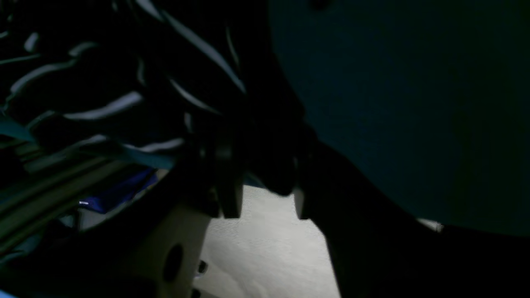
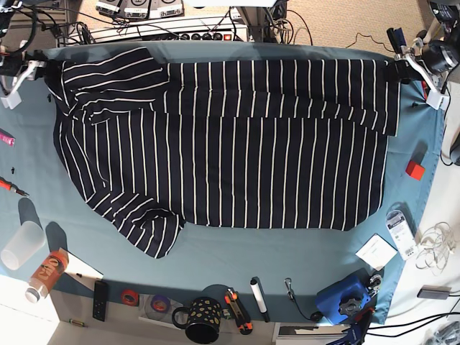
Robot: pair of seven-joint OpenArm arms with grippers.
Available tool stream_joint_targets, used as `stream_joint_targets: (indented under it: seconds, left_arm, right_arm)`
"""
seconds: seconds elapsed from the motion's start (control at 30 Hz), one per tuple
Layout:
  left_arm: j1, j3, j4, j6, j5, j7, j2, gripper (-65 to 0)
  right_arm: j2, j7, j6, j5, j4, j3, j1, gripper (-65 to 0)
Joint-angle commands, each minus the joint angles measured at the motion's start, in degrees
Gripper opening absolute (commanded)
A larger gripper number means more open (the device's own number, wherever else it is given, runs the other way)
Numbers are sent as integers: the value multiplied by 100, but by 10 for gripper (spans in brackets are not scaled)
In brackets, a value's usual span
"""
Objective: Layout the t-shirt on the table in an organized manner, then fold the t-shirt properly
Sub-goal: 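Pull the folded edge further with both grippers and release, then grasp the loose sleeve with the right gripper and lift it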
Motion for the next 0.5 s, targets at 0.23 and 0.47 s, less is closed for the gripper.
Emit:
stream_joint_targets:
  seconds: [0.23, 0.47]
  left_arm:
    - [31, -39, 96, 225, -330, 229, -708, -394]
    - [-179, -39, 525, 72, -461, 140, -719, -394]
  right_arm:
    - [704, 75, 8, 990, 68, 190, 229, -452]
    - [739, 75, 8, 964, 66, 197, 1504, -452]
